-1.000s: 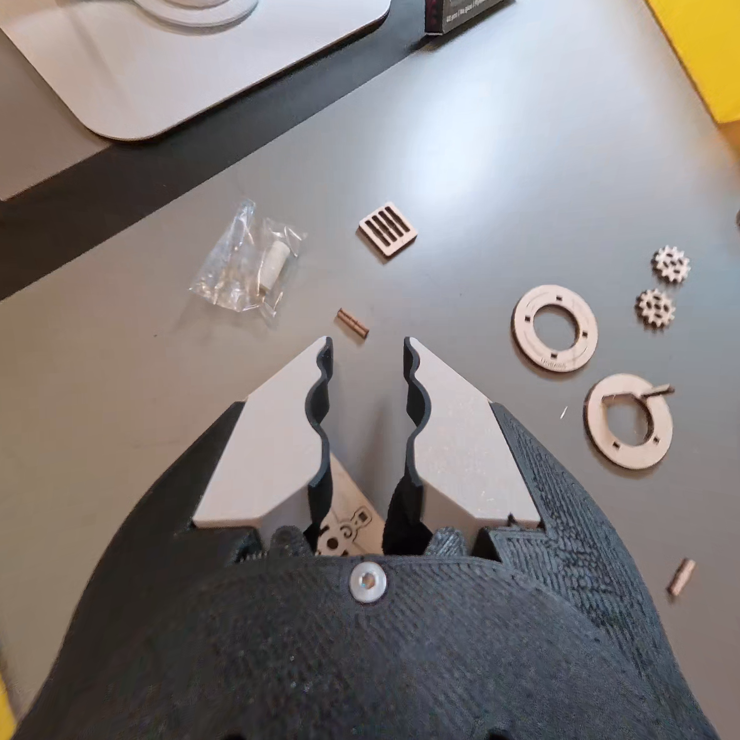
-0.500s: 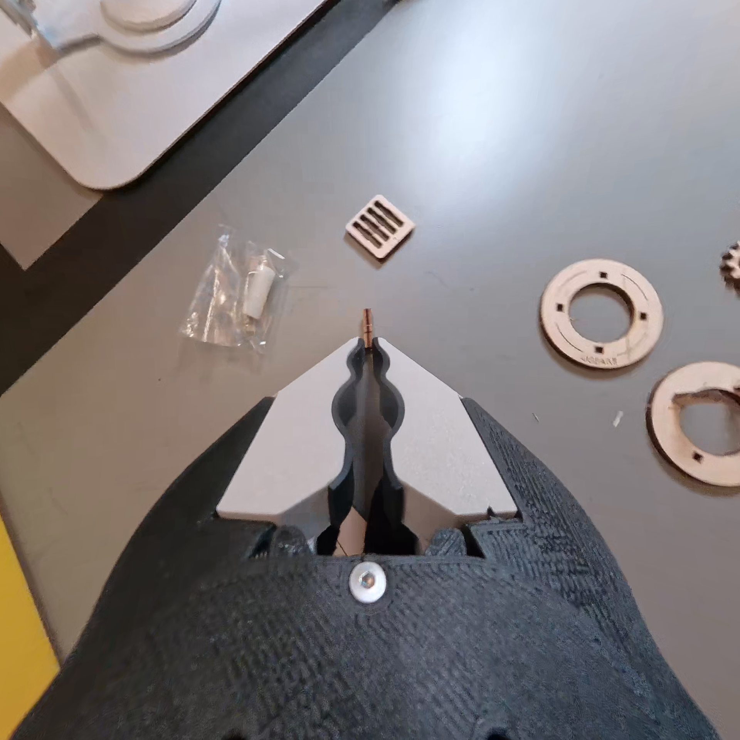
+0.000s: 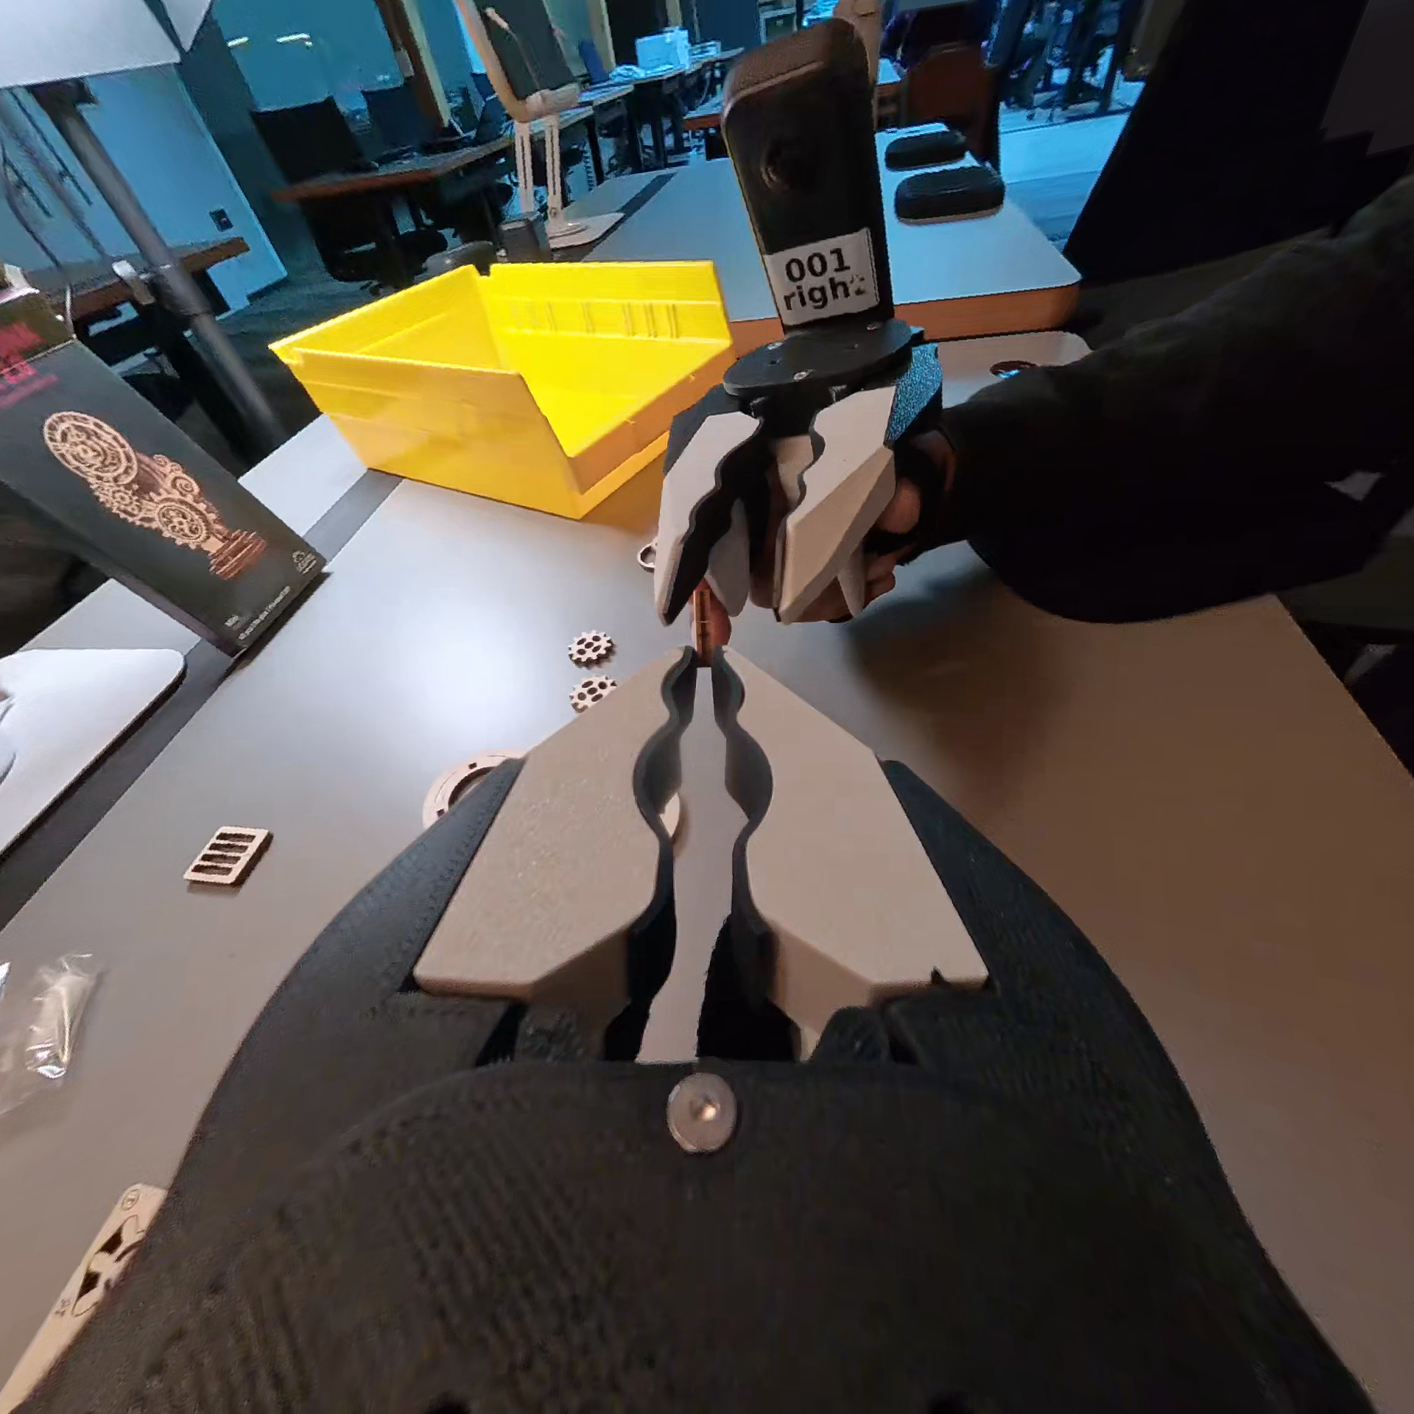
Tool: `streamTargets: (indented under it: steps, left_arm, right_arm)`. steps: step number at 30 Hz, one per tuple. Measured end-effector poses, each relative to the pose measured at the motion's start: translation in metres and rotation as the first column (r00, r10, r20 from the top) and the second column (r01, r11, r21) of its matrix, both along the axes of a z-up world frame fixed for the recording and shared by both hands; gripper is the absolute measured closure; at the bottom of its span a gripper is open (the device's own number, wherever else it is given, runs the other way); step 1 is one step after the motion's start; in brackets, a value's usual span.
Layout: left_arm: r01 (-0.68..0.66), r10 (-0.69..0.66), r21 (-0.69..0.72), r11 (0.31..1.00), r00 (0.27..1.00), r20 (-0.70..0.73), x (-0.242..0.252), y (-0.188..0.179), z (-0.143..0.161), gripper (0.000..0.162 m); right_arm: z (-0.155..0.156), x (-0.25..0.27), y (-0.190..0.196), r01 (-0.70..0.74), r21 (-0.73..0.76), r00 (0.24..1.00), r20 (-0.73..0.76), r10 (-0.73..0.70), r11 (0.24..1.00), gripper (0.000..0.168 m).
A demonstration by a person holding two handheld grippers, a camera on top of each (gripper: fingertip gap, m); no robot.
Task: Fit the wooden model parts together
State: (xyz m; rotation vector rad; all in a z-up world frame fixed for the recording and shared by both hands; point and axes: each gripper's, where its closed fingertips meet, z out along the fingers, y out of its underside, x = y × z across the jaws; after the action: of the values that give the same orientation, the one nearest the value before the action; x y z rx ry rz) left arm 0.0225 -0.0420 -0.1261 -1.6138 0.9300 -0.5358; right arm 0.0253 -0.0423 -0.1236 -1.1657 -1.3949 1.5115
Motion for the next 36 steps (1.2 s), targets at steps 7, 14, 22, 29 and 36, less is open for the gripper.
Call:
streamTargets:
  steps: [7, 14, 22, 29, 36]
  left_arm:
    - [0.088, -0.088, -0.078, 0.993, 0.996, 0.01, 0.009, -0.006, -0.02, 0.16]
    - [0.12, -0.115, -0.12, 0.986, 0.992, 0.053, 0.005, -0.007, -0.025, 0.16]
    - [0.15, -0.143, -0.141, 0.979, 0.988, 0.055, 0.007, -0.01, -0.03, 0.16]
    - [0.159, -0.153, -0.148, 0.976, 0.987, 0.049, 0.009, -0.011, -0.032, 0.16]
    - [0.163, -0.158, -0.153, 0.975, 0.986, 0.047, 0.009, -0.011, -0.034, 0.16]
  right_arm:
    - [-0.003, 0.003, -0.002, -0.01, 0.044, 1.0, 0.013, 0.009, 0.999, 0.155]
    - [-0.013, 0.002, -0.003, -0.023, 0.073, 0.998, 0.061, 0.018, 0.997, 0.157]
    - [-0.023, 0.0, -0.007, -0.034, 0.102, 0.995, 0.093, 0.024, 0.994, 0.16]
    - [-0.024, 0.0, -0.007, -0.037, 0.101, 0.995, 0.101, 0.026, 0.994, 0.165]
    - [-0.028, 0.0, -0.01, -0.052, 0.102, 0.991, 0.125, 0.039, 0.993, 0.163]
